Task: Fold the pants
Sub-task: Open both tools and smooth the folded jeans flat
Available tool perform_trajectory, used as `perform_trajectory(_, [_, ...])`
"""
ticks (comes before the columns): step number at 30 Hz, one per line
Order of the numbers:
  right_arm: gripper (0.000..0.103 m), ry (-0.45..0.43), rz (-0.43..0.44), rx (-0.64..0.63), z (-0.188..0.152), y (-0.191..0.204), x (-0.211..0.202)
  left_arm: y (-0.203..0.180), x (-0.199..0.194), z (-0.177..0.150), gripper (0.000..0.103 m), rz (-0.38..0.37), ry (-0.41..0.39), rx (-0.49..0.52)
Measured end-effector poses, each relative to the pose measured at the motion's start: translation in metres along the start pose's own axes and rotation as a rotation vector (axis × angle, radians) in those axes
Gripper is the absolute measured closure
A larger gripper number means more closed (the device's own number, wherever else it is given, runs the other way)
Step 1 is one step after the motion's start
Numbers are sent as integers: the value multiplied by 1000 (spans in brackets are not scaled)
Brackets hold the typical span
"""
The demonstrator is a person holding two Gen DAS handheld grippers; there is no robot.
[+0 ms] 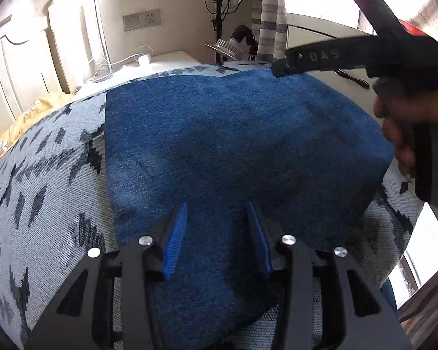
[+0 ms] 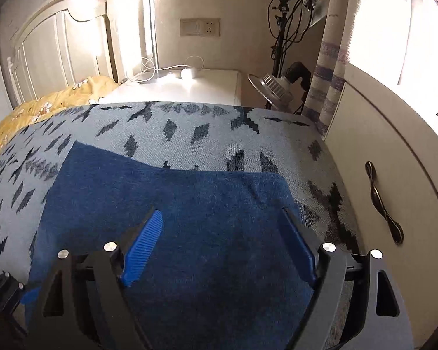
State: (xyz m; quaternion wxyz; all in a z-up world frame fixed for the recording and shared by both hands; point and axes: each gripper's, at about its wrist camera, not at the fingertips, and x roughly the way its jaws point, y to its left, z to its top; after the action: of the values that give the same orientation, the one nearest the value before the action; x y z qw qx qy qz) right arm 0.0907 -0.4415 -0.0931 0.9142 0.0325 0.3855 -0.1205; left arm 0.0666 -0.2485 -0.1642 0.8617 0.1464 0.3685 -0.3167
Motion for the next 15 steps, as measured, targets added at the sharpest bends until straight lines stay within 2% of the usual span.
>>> perform_trajectory(6, [20,104,-59,-4,-48,0,15,-4,-4,-1,60,15,-5,26])
perform_trajectory(9, [19,86,-56,1,-60,0,20,1,-9,2,60,-14,6,7])
perform_trajectory(11, [19,89,-53,14,-60,-1,20,9,-17,13,60,-31,-16,-36])
perform_trajectory(13, [19,90,-64,19,-60,0,20,14,-20,34,60,-3,-47,-23])
perform_trajectory(15, [19,87,-68,28,-61,0,21,18,-11,56,57,-27,-21,-10])
